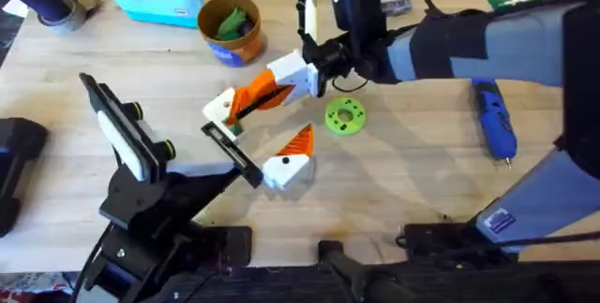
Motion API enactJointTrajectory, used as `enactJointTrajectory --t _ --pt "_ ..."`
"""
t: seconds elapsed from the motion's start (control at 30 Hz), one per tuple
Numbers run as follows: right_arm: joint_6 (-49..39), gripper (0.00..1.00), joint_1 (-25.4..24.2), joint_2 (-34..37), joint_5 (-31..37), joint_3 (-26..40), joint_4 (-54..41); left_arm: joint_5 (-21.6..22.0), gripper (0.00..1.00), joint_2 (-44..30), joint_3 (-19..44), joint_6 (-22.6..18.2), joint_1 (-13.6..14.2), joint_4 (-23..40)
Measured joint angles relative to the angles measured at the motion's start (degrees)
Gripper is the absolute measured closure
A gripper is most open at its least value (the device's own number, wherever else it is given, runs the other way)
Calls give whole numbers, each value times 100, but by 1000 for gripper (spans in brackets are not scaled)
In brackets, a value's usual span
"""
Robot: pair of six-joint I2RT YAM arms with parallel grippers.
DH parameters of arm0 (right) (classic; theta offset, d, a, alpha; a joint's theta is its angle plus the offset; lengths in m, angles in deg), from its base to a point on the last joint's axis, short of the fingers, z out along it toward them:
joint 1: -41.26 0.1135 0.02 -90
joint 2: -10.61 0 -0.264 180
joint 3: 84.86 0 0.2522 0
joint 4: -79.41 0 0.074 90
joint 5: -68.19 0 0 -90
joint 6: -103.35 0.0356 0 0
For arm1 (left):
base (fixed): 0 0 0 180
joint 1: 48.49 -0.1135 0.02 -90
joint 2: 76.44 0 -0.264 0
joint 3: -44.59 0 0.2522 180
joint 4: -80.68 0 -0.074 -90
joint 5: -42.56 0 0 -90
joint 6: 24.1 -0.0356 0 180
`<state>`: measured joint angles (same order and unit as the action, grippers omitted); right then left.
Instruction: Pick up the gripper from the table and insert it into the empty holder that is missing its gripper. Then pick up a screw, insert it into the mounting hole, and use the screwdriver to tighten it. Finally, clean up the table by picking up the vegetable and placing it into the bucket.
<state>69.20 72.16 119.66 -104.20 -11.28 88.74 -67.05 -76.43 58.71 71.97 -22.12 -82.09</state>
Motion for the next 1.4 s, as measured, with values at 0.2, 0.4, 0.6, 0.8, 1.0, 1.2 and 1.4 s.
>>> enactJointTrajectory --t 0.2,0.4,0.6,0.8,1.0,1.2,1.4 --pt "83 993 167 260 -19 309 9 130 10 0 0 16 -35 6" --pt "106 981 194 288 2 369 5 189 10 0 0 20 -48 9" --pt "129 792 241 298 87 371 1 108 10 0 0 9 -39 1" --pt "138 513 449 319 -1 377 210 -59 10 0 0 -7 -2 -6" --pt "153 147 508 319 -1 377 238 -206 10 0 0 -7 24 -12" --pt "142 8 478 319 32 377 243 -228 10 0 0 -7 24 -14" --pt "135 8 119 319 284 377 206 -232 10 0 0 -6 24 -13"
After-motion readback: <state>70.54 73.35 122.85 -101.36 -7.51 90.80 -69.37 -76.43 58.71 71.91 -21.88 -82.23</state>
